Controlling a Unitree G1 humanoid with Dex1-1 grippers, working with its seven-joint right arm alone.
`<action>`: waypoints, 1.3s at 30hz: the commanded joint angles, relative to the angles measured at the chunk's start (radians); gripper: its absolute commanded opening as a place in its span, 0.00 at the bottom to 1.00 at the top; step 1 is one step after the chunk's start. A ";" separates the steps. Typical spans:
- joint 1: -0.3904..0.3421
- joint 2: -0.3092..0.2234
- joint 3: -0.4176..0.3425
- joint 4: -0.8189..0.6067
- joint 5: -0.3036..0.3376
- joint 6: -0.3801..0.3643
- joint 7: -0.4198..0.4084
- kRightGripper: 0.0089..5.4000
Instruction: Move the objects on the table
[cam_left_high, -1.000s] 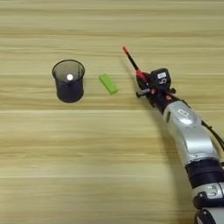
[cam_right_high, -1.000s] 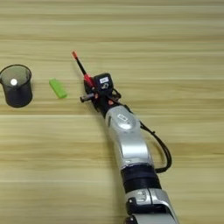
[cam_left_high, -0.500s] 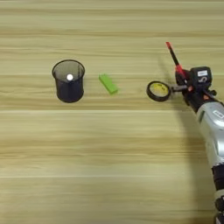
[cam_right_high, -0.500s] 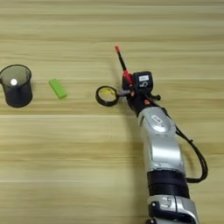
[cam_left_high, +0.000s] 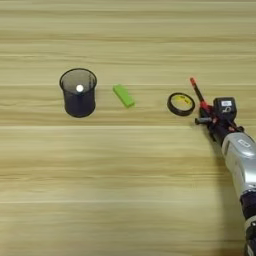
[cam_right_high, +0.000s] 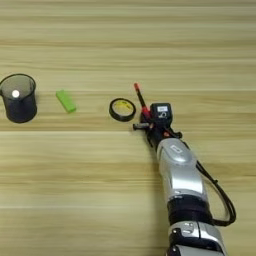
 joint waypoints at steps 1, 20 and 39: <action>-0.080 -0.032 0.003 -0.007 0.000 -0.032 -0.006 0.14; -0.086 -0.033 -0.002 -0.017 0.009 -0.049 -0.012 0.44; -0.059 -0.025 -0.003 -0.199 0.023 -0.025 -0.005 0.84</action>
